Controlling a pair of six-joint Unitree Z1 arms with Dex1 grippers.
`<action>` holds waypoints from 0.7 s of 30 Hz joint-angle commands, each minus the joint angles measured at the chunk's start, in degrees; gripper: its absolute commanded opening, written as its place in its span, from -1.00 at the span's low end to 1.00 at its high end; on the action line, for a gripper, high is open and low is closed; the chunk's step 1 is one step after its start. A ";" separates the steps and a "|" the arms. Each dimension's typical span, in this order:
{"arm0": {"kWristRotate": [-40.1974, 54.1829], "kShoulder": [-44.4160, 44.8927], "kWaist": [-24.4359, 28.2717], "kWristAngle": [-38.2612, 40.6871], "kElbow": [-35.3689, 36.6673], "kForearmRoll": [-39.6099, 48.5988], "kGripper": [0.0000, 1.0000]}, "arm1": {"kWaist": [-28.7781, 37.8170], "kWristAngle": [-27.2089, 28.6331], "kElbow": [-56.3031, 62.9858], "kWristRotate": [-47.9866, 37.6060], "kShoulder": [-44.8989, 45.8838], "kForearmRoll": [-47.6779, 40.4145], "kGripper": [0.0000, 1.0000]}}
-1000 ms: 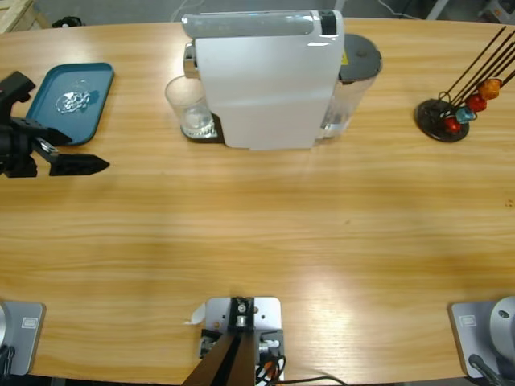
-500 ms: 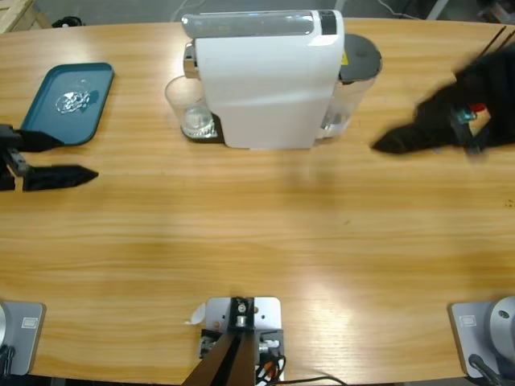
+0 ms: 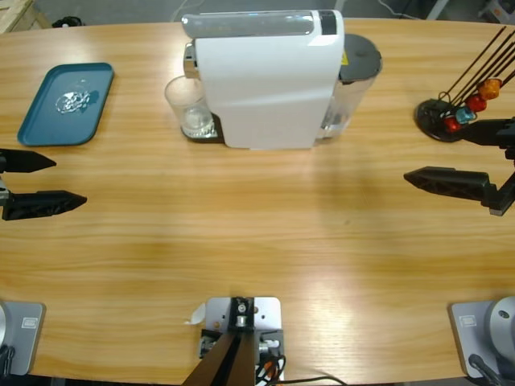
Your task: Pour coffee
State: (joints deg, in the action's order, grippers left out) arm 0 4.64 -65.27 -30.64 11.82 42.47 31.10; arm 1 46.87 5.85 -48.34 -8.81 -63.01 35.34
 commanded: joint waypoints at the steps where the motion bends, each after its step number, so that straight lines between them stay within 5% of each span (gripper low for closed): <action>1: 0.28 2.18 -0.47 0.67 0.81 2.49 1.00 | 0.42 1.11 1.68 0.81 -0.13 -0.47 1.00; 12: -0.33 4.35 0.28 0.97 2.27 4.84 1.00 | -1.10 1.92 0.61 3.52 -0.40 -4.32 1.00; 21: 1.51 4.10 1.58 2.84 4.77 -2.12 1.00 | -1.61 1.80 3.25 4.50 1.13 -5.99 1.00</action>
State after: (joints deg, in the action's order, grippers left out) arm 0 4.89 -59.62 -30.46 11.87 45.33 32.57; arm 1 46.05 7.09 -47.79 -5.06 -63.38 30.29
